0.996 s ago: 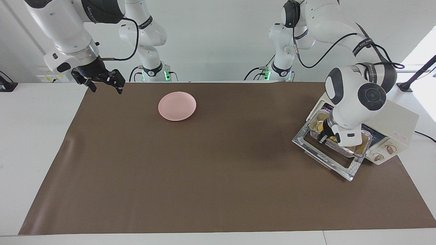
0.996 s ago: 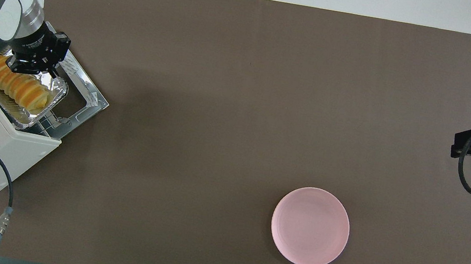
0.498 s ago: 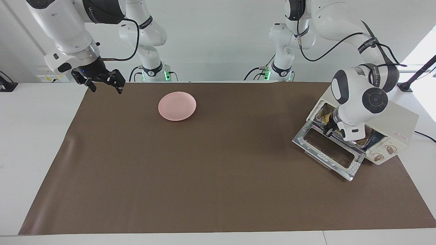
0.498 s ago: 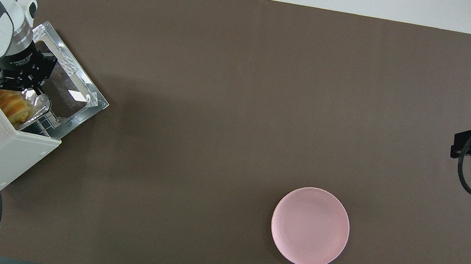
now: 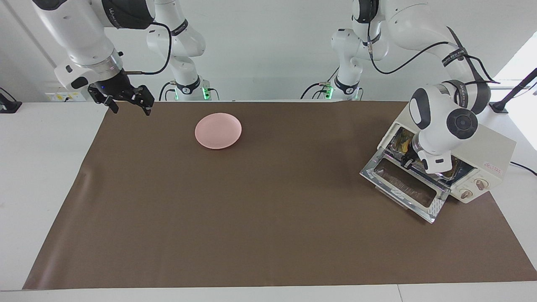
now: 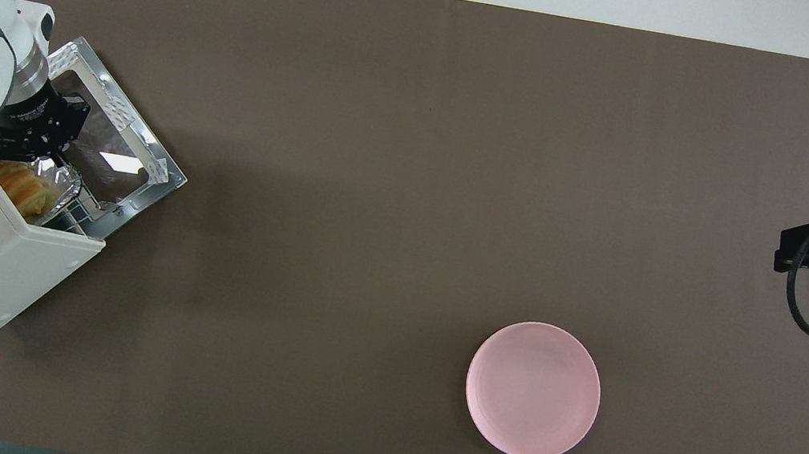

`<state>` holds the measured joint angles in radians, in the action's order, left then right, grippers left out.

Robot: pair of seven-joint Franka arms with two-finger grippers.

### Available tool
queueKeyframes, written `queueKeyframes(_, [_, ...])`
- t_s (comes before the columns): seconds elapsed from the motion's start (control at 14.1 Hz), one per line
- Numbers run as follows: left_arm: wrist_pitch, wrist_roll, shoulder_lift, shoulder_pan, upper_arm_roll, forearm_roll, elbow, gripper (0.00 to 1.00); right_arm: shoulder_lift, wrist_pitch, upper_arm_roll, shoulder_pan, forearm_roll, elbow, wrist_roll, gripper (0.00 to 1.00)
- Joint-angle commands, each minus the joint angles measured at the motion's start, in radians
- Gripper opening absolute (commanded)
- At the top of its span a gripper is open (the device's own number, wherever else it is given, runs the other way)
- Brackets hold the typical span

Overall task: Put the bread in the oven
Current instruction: 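Push the foil tray into the toaster oven with the left gripper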

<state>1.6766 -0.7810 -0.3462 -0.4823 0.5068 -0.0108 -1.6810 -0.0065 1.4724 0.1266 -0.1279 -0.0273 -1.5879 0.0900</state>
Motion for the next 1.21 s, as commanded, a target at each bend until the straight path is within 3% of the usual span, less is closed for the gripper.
queueKeyframes(0.0, [0.052, -0.014, 0.053, -0.001, -0.002, -0.023, -0.071, 0.00, -0.024, -0.007, 0.015, -0.015, -0.014, -0.023, -0.019, 1.00])
queueKeyframes(0.5, [0.075, -0.011, 0.061, -0.001, 0.002, -0.023, -0.094, 0.00, -0.024, -0.007, 0.015, -0.016, -0.014, -0.023, -0.019, 1.00])
queueKeyframes(0.57, [0.080, -0.011, 0.059, -0.001, 0.002, -0.023, -0.092, 0.22, -0.024, -0.007, 0.015, -0.016, -0.014, -0.023, -0.019, 1.00])
queueKeyframes(0.85, [0.084, -0.011, 0.059, 0.001, 0.004, -0.023, -0.089, 0.48, -0.024, -0.007, 0.015, -0.016, -0.014, -0.023, -0.019, 1.00])
queueKeyframes(0.92, [0.086, -0.009, 0.059, -0.001, 0.004, -0.023, -0.085, 0.77, -0.024, -0.007, 0.015, -0.016, -0.014, -0.023, -0.019, 1.00])
queueKeyframes(1.0, [0.092, 0.000, 0.058, -0.001, 0.004, -0.023, -0.077, 1.00, -0.024, -0.007, 0.015, -0.016, -0.014, -0.023, -0.019, 1.00])
queueKeyframes(1.14, [0.094, 0.040, 0.044, -0.010, 0.004, -0.023, -0.042, 1.00, -0.024, -0.007, 0.015, -0.016, -0.014, -0.023, -0.019, 1.00])
